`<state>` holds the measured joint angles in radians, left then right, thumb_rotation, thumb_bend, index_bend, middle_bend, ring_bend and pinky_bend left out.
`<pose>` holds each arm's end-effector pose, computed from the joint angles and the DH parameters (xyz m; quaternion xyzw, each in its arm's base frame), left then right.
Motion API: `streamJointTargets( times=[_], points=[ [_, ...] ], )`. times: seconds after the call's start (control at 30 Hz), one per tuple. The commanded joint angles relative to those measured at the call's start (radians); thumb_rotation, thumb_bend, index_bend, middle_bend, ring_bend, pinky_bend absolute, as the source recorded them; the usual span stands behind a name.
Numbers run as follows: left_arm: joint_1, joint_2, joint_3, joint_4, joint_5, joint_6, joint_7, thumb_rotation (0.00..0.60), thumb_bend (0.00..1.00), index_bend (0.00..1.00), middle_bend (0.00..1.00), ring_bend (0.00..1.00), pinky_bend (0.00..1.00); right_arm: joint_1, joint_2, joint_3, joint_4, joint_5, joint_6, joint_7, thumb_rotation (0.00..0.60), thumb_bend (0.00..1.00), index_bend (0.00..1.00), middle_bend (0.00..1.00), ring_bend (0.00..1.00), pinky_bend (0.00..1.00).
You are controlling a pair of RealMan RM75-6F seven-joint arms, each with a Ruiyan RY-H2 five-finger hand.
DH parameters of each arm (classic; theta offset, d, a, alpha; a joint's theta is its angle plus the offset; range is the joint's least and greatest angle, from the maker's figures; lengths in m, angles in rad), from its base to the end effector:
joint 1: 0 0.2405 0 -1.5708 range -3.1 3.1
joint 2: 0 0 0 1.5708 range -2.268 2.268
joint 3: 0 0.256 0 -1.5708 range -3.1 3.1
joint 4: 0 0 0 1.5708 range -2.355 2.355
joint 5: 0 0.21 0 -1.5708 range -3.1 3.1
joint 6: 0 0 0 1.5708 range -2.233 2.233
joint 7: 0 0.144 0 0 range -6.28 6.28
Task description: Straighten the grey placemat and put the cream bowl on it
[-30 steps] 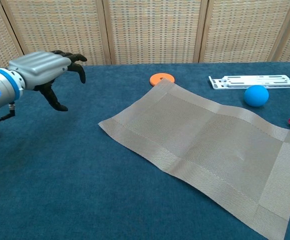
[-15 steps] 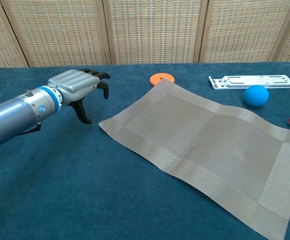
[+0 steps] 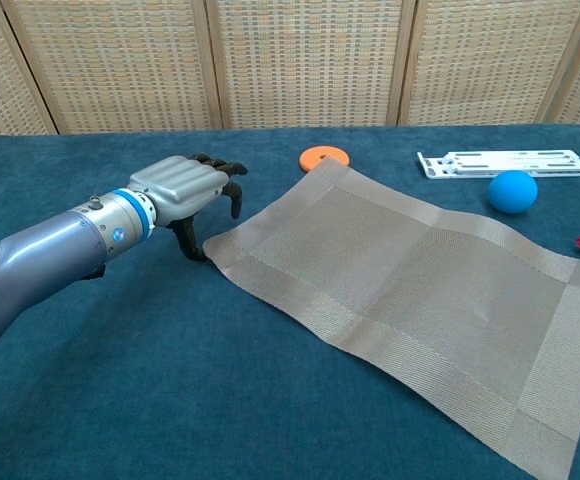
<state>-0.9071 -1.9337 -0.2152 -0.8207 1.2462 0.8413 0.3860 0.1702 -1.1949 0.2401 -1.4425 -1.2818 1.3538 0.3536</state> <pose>-0.1319 0.3995 -0.0961 -0.7961 -0.2364 -0.3092 0.4634 -0.3384 -0.2474 0.1789 0.4494 -0.4681 0.4932 0.5794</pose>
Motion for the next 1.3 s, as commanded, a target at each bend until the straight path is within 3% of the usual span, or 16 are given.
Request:
streamJointTargets(
  times=[0.03,0.2,0.53,0.77,0.97,1.17,1.3],
  points=[
    [-0.004,-0.005,0.001,0.0,0.008,0.01,-0.013,0.6,0.38,0.39,0.0,0.0,0.0,-0.001,0.001,0.001,-0.002,-0.001,0.001,0.006,0.6,0.27,0.23,0.0,0.0,0.0],
    [-0.004,-0.007,0.008,-0.006,0.02,0.021,-0.024,0.6,0.46,0.4,0.0,0.0,0.0,-0.002,0.005,-0.001,-0.008,-0.007,0.001,0.009,0.6,0.28,0.23,0.0,0.0,0.0],
    [-0.006,-0.015,0.017,-0.004,0.024,0.021,-0.023,0.6,0.48,0.42,0.0,0.0,0.0,-0.006,0.011,-0.005,-0.023,-0.014,0.005,0.012,0.6,0.28,0.23,0.0,0.0,0.0],
    [-0.008,-0.018,0.018,-0.01,0.026,0.021,-0.027,0.6,0.48,0.67,0.0,0.0,0.0,-0.008,0.015,-0.006,-0.031,-0.018,0.007,0.014,0.6,0.29,0.23,0.0,0.0,0.0],
    [0.001,-0.007,0.023,-0.033,0.034,0.039,-0.027,0.6,0.48,0.72,0.0,0.0,0.0,-0.01,0.018,-0.004,-0.035,-0.023,0.015,0.021,0.6,0.29,0.23,0.0,0.0,0.0],
    [0.024,0.031,0.03,-0.108,0.034,0.066,-0.011,0.6,0.48,0.73,0.0,0.0,0.0,-0.013,0.022,-0.005,-0.041,-0.029,0.021,0.025,0.6,0.29,0.23,0.0,0.0,0.0],
    [0.079,0.115,0.08,-0.281,0.064,0.125,0.037,0.6,0.48,0.73,0.0,0.0,0.0,-0.017,0.028,-0.005,-0.049,-0.034,0.03,0.03,0.6,0.29,0.23,0.0,0.0,0.0]
  ],
)
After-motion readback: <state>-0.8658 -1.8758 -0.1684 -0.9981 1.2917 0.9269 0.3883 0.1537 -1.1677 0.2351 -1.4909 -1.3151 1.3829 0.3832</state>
